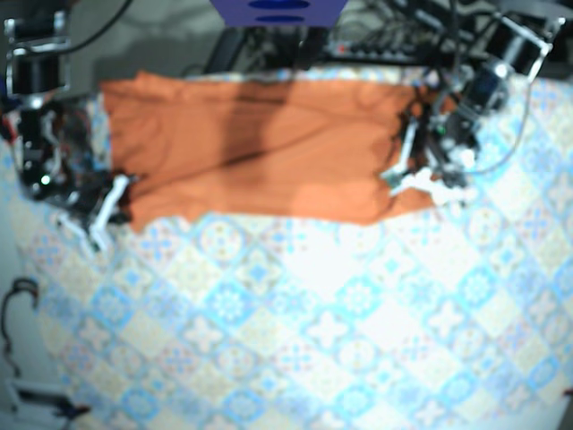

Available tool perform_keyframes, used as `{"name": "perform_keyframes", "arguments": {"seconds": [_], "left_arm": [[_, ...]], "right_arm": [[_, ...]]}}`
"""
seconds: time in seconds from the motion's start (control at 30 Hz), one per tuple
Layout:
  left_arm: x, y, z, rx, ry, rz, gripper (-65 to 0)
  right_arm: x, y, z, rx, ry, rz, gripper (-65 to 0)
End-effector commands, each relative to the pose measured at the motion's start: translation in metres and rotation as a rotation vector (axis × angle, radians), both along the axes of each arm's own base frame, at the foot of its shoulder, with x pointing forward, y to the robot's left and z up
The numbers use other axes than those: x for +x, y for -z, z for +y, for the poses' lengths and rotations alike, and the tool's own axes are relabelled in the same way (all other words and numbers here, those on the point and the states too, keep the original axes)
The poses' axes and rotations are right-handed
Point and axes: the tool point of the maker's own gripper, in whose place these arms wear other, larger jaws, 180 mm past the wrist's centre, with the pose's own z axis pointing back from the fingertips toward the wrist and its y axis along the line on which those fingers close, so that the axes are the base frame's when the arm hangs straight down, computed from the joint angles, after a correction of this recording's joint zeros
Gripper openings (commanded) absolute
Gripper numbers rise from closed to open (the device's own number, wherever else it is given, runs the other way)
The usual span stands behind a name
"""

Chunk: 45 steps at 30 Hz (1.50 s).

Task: Fold the T-shirt properly
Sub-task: 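Lift the corners and fold them toward the robot with both grippers, then carry the folded edge further over the shirt with both grippers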

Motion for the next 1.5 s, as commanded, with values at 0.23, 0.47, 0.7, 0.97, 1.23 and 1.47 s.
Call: {"name": "perform_keyframes", "arguments": {"seconds": [0.23, 0.47, 0.7, 0.97, 1.23, 1.47], "left_arm": [[0.017, -0.001, 0.008, 0.018, 0.011, -0.032, -26.3], [0.02, -0.003, 0.008, 0.018, 0.011, -0.038, -26.5], [0.018, 0.002, 0.013, 0.026, -0.003, -0.023, -26.5], [0.018, 0.021, 0.012, -0.007, -0.029, 0.006, -26.6], [0.025, 0.013, 0.007, -0.021, -0.023, -0.023, -26.6], [0.027, 0.01, 0.005, -0.024, -0.02, -0.032, -26.7]], "right_arm": [[0.012, -0.016, -0.005, 0.0, 0.0, -0.05, -65.0], [0.011, -0.014, -0.002, 0.009, -0.001, -0.049, -65.0], [0.011, -0.012, 0.005, 0.024, -0.002, -0.048, -65.0], [0.011, -0.011, 0.008, 0.031, -0.002, -0.047, -65.0], [0.011, -0.011, 0.008, 0.031, -0.002, -0.047, -65.0], [0.011, -0.011, 0.008, 0.031, -0.002, -0.047, -65.0]]}}
